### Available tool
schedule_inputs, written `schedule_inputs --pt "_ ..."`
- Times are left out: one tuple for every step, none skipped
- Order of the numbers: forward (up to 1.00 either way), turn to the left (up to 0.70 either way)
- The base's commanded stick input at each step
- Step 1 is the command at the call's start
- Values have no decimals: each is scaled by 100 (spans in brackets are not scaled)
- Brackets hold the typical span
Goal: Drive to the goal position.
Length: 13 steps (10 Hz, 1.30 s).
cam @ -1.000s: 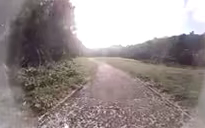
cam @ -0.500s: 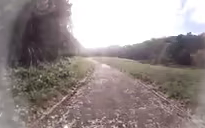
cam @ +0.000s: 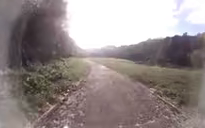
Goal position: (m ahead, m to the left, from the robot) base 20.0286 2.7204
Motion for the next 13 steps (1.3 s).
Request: schedule_inputs --pt "70 -14" --pt "70 -14" --pt "70 -14" --pt "70 -14" --pt "70 -14" --pt "70 -8" --pt "70 -4" --pt "70 0" --pt "70 0" --pt "70 0" --pt "70 0" --pt "70 0" --pt "70 0"
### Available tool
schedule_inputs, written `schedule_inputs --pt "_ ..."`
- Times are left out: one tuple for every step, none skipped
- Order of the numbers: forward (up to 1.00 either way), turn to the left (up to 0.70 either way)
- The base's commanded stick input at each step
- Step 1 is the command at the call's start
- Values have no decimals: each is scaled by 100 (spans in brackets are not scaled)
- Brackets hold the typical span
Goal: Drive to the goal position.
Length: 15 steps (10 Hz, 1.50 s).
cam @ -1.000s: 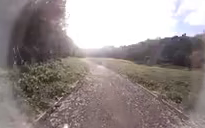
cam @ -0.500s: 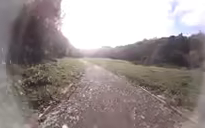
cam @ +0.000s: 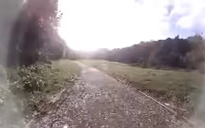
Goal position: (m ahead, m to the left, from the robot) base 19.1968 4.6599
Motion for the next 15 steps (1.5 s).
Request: schedule_inputs --pt "70 0" --pt "70 0" --pt "70 0" --pt "70 0" --pt "70 0" --pt "70 0" --pt "70 0" --pt "70 0" --pt "70 0" --pt "70 0" --pt "70 0" --pt "70 0" --pt "70 0" --pt "70 0" --pt "70 0"
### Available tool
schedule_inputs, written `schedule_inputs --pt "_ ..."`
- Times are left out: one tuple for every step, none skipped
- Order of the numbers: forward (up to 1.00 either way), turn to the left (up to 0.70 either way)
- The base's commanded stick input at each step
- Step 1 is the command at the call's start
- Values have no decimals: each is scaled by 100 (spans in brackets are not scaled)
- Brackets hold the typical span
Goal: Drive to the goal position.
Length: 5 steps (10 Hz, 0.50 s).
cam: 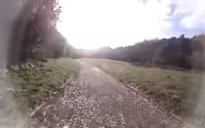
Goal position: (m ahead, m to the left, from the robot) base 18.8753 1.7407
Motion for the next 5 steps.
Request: schedule_inputs --pt "70 0" --pt "70 0" --pt "70 0" --pt "70 0" --pt "70 0"
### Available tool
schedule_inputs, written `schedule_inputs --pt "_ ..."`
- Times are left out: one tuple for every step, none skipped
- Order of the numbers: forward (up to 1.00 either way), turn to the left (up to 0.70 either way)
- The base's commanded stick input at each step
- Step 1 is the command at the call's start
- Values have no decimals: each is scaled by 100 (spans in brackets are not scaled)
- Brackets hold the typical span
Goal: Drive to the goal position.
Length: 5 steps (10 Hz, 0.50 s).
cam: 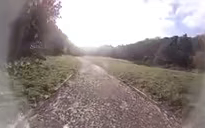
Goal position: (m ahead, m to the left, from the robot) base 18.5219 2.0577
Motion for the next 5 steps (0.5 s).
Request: schedule_inputs --pt "70 0" --pt "70 0" --pt "70 0" --pt "70 0" --pt "70 0"
